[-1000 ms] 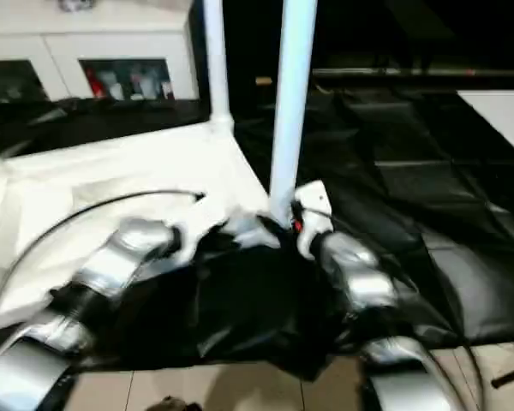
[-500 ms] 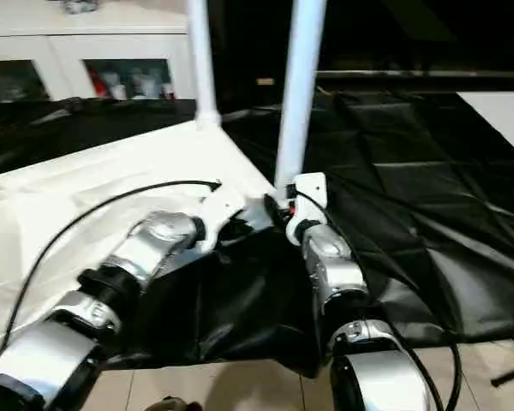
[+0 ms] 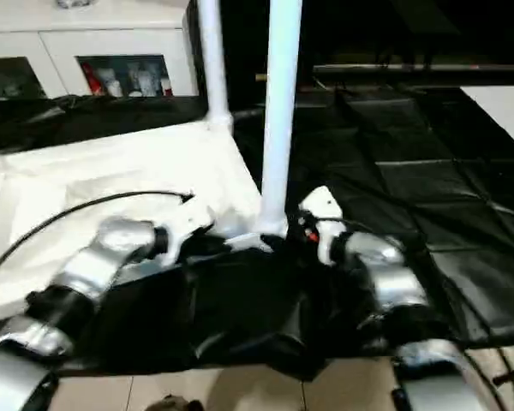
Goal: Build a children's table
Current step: Rotate leg to tighten
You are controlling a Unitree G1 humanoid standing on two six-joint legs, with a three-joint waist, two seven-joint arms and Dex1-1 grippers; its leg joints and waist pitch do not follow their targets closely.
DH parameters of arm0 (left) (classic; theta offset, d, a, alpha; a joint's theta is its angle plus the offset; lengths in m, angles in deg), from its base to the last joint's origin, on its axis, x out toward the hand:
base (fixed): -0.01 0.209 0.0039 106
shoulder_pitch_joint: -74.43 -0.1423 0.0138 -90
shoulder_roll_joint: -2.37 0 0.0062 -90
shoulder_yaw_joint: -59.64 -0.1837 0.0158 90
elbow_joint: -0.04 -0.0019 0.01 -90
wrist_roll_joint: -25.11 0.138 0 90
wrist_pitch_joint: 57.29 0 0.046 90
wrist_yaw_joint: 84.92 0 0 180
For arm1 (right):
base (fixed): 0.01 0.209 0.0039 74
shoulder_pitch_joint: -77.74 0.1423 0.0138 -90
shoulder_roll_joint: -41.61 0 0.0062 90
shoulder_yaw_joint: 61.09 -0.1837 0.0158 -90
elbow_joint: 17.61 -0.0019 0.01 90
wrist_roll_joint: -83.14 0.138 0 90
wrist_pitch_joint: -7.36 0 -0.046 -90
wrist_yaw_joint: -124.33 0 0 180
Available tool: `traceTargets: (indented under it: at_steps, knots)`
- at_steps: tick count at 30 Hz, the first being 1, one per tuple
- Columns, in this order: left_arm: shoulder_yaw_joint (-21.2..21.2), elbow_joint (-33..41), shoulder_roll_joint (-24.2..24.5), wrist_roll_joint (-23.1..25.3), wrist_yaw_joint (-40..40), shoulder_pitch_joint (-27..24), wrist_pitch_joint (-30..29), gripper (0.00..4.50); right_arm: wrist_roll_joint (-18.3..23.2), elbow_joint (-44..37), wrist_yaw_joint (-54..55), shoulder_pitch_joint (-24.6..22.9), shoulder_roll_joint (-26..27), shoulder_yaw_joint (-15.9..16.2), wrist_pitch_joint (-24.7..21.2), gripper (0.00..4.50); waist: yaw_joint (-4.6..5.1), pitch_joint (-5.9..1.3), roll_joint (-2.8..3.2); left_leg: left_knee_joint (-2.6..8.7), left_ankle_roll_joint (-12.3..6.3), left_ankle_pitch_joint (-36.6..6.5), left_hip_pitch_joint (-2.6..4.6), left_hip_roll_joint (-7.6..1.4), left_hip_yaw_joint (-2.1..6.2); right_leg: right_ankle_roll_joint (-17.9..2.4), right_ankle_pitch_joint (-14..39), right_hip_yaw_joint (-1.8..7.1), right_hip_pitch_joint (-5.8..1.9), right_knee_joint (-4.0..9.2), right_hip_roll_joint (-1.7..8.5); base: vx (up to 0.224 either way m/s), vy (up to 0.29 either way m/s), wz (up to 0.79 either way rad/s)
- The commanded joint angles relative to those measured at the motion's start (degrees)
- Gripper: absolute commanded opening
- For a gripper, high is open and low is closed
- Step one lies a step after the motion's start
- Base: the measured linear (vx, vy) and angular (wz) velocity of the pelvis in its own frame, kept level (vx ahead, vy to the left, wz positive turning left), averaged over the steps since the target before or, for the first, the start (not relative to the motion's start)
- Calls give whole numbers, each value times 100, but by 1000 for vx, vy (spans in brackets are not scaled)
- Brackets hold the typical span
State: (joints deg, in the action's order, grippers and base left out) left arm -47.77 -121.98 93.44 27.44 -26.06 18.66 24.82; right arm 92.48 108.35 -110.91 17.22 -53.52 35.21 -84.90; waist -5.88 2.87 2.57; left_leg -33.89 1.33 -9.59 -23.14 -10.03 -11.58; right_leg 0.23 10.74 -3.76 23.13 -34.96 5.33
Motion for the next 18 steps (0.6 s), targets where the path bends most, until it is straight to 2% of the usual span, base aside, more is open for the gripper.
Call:
traceTargets:
  at_steps: [1, 4, 6, 10, 14, 18]
  knots:
    - [-51, 351, -23, -282, 330, -78, -2, 0, 163, -232, -319, 26, -45, 16, -78, 398, -47, -389, -134, 374, -524, -1118, 151, -377, 154, -1465, 1087, 233, -235, 390, 398, 0, 0, 0]
    - [-80, 652, 50, -386, 549, -202, -113, 0, 286, -283, -564, 40, -61, -6, -130, 398, -69, -380, -129, 384, -469, -1153, 167, -382, 153, -1443, 1155, 245, -221, 401, 393, 0, 0, 0]
    - [-112, 846, 92, -427, 650, -287, -212, 0, 219, -297, -668, 10, -91, 104, -132, 398, -90, -382, -128, 383, -420, -1156, 182, -378, 144, -1448, 1133, 249, -202, 393, 385, 0, 0, 0]
    - [-129, 889, 105, -401, 664, -310, -244, 0, 122, -260, -740, -29, -92, 216, -118, 398, -95, -380, -126, 386, -381, -1142, 170, -362, 150, -1408, 1163, 250, -212, 398, 387, 0, 0, 0]
    - [-96, 930, 106, -352, 651, -332, -306, 0, -130, -93, -614, -3, -94, 285, 40, 363, -90, -392, -142, 375, -362, -1056, 164, -353, 151, -1391, 1089, 248, -225, 387, 393, 0, 0, 0]
    - [-98, 973, 126, -361, 642, -337, -354, 0, -102, -88, -631, 17, -86, 279, 23, 323, -89, -389, -142, 372, -400, -1055, 161, -353, 152, -1389, 1082, 247, -230, 387, 386, 0, 0, 0]
